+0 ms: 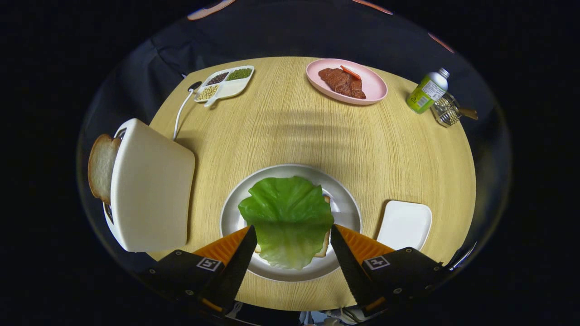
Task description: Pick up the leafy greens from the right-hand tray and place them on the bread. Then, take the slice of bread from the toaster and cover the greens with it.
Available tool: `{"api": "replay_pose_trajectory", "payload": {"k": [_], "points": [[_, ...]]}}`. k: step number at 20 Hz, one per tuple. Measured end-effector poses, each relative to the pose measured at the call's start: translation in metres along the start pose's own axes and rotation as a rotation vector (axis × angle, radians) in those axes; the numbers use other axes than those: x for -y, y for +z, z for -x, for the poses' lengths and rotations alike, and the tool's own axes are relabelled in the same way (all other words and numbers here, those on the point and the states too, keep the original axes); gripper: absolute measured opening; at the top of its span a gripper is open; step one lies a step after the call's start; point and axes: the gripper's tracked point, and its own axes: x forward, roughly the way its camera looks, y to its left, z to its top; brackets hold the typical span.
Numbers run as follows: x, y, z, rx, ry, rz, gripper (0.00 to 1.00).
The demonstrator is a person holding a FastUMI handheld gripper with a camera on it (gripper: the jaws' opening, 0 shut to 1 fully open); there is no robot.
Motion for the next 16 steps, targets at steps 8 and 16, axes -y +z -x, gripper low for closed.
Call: {"api": "replay_pose_trajectory", "payload": {"k": [8,16], "points": [[-0.038,0.038,0.062,0.086,-0.005,0.027,0.98],[-0.092,0.082,0.131,0.186,0.013,0.046,0.98]]}}
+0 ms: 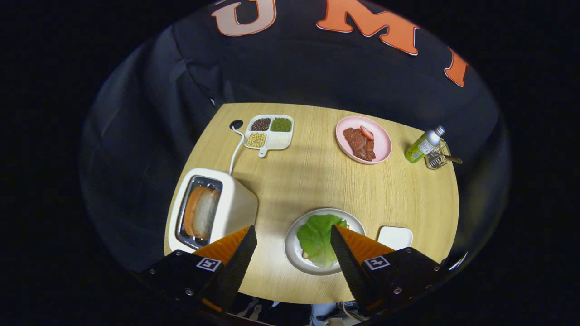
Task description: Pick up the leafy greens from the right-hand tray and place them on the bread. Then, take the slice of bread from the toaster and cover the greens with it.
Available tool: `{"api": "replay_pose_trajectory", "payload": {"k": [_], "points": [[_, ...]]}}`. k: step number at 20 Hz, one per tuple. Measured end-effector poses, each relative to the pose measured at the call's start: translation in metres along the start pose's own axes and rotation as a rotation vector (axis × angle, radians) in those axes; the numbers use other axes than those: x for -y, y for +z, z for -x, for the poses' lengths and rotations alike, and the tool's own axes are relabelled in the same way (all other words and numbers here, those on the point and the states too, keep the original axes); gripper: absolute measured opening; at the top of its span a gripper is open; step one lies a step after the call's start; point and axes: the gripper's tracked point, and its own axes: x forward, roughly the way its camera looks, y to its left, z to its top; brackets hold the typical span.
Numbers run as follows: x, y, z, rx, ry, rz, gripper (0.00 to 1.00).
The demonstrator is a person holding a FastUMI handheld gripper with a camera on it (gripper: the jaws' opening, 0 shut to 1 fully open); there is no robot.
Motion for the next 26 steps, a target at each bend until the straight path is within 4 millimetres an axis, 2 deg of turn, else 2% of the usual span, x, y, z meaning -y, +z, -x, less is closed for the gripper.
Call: {"api": "replay_pose_trajectory", "payload": {"k": [3,7,13,19,21,22,23,24,25,26], "points": [[-0.024,0.015,0.013,0.024,0.019,0.005,0.98],[-0.061,0.021,0.017,0.017,0.067,-0.006,0.98],[-0.107,0.023,0.0,-0.011,0.104,-0.019,0.98],[-0.133,0.007,-0.028,-0.078,0.129,-0.027,0.94],[-0.136,0.005,-0.034,-0.09,0.131,-0.037,0.85],[-0.136,0.003,-0.039,-0.095,0.122,-0.04,0.76],[-0.134,0.002,-0.041,-0.098,0.112,-0.046,0.71],[-0.134,0.001,-0.044,-0.102,0.108,-0.055,0.6],[-0.133,0.0,-0.046,-0.11,0.102,-0.065,0.53],[-0.132,-0.002,-0.048,-0.118,0.095,-0.076,0.42]]}}
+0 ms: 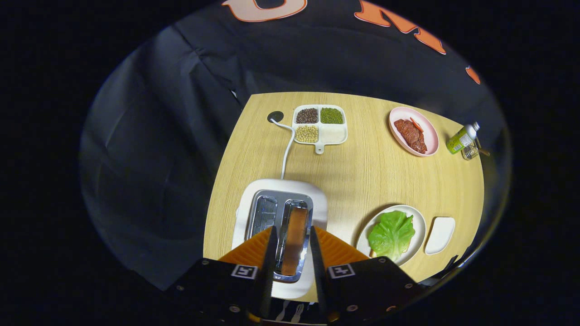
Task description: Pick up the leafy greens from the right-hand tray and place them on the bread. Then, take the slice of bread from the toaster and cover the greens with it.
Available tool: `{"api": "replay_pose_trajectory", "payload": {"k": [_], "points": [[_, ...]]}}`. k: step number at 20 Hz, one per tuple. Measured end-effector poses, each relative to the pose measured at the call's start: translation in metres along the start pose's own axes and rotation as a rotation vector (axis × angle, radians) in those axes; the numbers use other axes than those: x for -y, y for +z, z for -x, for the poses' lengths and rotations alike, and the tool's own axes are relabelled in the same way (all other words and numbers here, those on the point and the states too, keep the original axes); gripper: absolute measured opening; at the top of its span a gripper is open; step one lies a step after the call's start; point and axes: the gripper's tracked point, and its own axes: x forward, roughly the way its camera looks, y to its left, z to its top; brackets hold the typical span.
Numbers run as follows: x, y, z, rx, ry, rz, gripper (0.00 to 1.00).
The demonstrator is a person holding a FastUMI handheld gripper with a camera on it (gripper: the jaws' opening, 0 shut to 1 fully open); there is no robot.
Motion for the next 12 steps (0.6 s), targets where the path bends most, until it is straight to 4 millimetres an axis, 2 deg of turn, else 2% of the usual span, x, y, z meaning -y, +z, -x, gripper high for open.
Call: {"api": "replay_pose_trajectory", "payload": {"k": [1,2,4,7,12], "points": [[0.0,-0.001,-0.002,-0.007,-0.001,-0.016,0.36],[0.0,-0.001,-0.004,-0.01,0.005,-0.034,0.24],[0.001,0.001,-0.002,-0.005,0.007,-0.044,0.14],[0.0,0.002,0.003,0.017,0.008,-0.022,0.06],[-0.001,0.005,0.021,0.046,0.029,0.0,0.06]]}}
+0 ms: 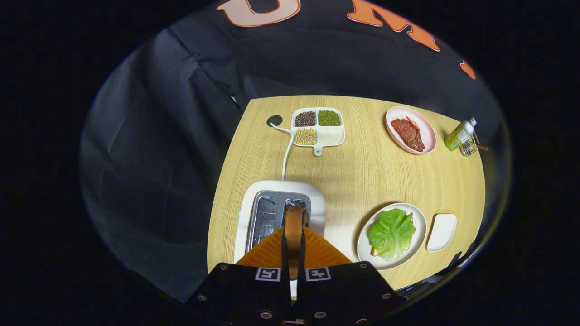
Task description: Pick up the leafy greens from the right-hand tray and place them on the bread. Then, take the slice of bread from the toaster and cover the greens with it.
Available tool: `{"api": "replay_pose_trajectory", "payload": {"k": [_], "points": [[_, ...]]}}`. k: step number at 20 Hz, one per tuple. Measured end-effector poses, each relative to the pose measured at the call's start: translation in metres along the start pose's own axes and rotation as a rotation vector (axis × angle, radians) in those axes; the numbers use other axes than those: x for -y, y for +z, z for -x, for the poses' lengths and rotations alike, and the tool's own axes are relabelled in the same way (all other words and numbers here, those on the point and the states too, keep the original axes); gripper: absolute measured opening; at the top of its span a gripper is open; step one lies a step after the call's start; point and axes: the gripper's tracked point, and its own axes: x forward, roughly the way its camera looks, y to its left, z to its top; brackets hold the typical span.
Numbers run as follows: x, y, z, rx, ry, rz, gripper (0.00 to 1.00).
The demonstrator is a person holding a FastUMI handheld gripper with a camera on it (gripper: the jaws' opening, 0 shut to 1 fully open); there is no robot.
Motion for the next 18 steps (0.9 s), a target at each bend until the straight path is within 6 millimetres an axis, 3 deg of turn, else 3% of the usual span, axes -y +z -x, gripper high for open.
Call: {"api": "replay_pose_trajectory", "payload": {"k": [10,14,18], "points": [[0.021,0.033,0.08,0.164,0.076,0.011,0.05],[0.054,0.035,0.096,0.194,0.081,0.001,0.05],[0.097,0.027,0.094,0.19,0.082,-0.033,0.05]]}}
